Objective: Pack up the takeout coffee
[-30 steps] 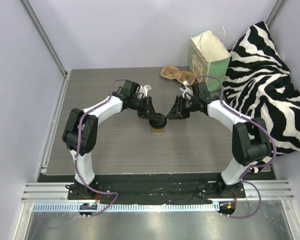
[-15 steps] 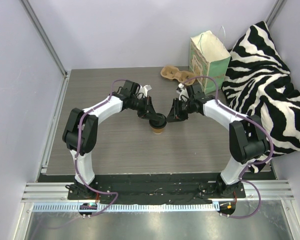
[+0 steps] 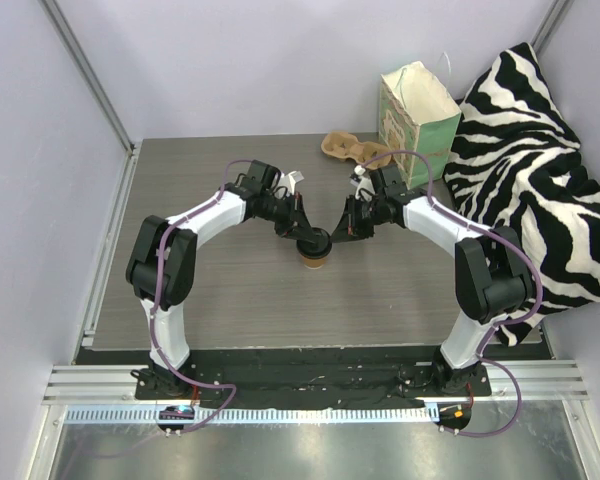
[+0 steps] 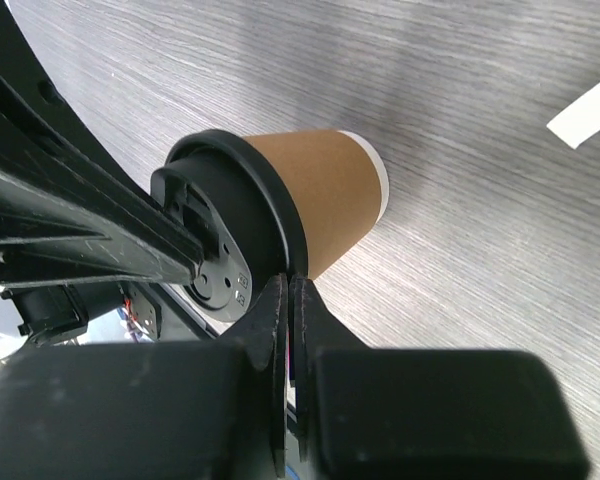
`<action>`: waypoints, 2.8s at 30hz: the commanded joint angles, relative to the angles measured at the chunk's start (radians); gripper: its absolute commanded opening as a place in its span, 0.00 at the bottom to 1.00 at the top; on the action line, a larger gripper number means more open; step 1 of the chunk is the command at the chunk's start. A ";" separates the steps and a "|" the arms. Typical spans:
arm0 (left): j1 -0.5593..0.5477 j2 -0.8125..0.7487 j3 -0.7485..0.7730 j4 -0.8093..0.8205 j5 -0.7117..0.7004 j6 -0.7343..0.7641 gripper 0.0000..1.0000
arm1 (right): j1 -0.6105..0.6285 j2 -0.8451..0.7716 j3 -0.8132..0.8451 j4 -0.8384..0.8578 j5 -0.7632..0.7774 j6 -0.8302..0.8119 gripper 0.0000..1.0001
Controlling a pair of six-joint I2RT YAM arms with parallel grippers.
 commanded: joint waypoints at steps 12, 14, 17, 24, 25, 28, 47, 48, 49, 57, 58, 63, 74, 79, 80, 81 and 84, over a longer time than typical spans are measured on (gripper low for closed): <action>0.009 0.086 -0.007 -0.121 -0.150 0.096 0.00 | 0.055 0.117 -0.015 -0.035 0.120 -0.100 0.01; 0.013 0.089 -0.008 -0.122 -0.154 0.100 0.00 | 0.058 0.121 -0.018 -0.037 0.123 -0.102 0.01; 0.015 0.086 -0.004 -0.128 -0.144 0.111 0.00 | 0.057 0.120 -0.010 -0.038 0.106 -0.097 0.01; 0.015 0.023 0.032 -0.105 -0.092 0.130 0.04 | 0.060 0.068 0.115 -0.029 -0.049 -0.082 0.19; 0.013 0.006 0.039 -0.107 -0.089 0.127 0.04 | 0.060 0.057 0.141 -0.028 -0.081 -0.079 0.21; 0.013 -0.026 0.076 -0.118 -0.074 0.119 0.05 | 0.060 0.034 0.180 -0.028 -0.128 -0.068 0.30; -0.089 -0.186 0.418 -0.594 -0.270 0.724 0.63 | -0.250 -0.176 0.168 -0.178 -0.175 -0.169 0.84; -0.112 -0.180 0.437 -0.645 -0.294 0.773 0.68 | -0.265 -0.199 0.160 -0.190 -0.170 -0.180 0.85; -0.167 -0.174 0.473 -0.670 -0.316 0.824 0.71 | -0.281 -0.210 0.140 -0.207 -0.169 -0.194 0.87; -0.447 0.004 0.622 -0.894 -0.633 1.379 0.72 | -0.476 -0.294 0.059 -0.219 -0.208 -0.168 0.93; -0.488 0.047 0.618 -0.880 -0.688 1.397 0.71 | -0.485 -0.302 0.057 -0.219 -0.210 -0.165 0.94; -0.568 0.187 0.619 -0.846 -0.943 1.530 0.68 | -0.543 -0.345 0.059 -0.215 -0.192 -0.139 1.00; -0.592 0.313 0.484 -0.646 -1.190 1.650 0.71 | -0.575 -0.366 0.031 -0.190 -0.227 -0.100 1.00; -0.591 0.316 0.396 -0.587 -1.240 1.700 0.71 | -0.580 -0.371 0.026 -0.187 -0.233 -0.094 1.00; -0.589 0.314 0.366 -0.572 -1.247 1.716 0.71 | -0.580 -0.373 0.023 -0.186 -0.231 -0.094 1.00; -0.586 0.313 0.356 -0.561 -1.250 1.720 0.71 | -0.580 -0.374 0.020 -0.186 -0.235 -0.093 1.00; -0.574 0.316 0.325 -0.549 -1.266 1.727 0.71 | -0.582 -0.371 0.017 -0.181 -0.239 -0.088 1.00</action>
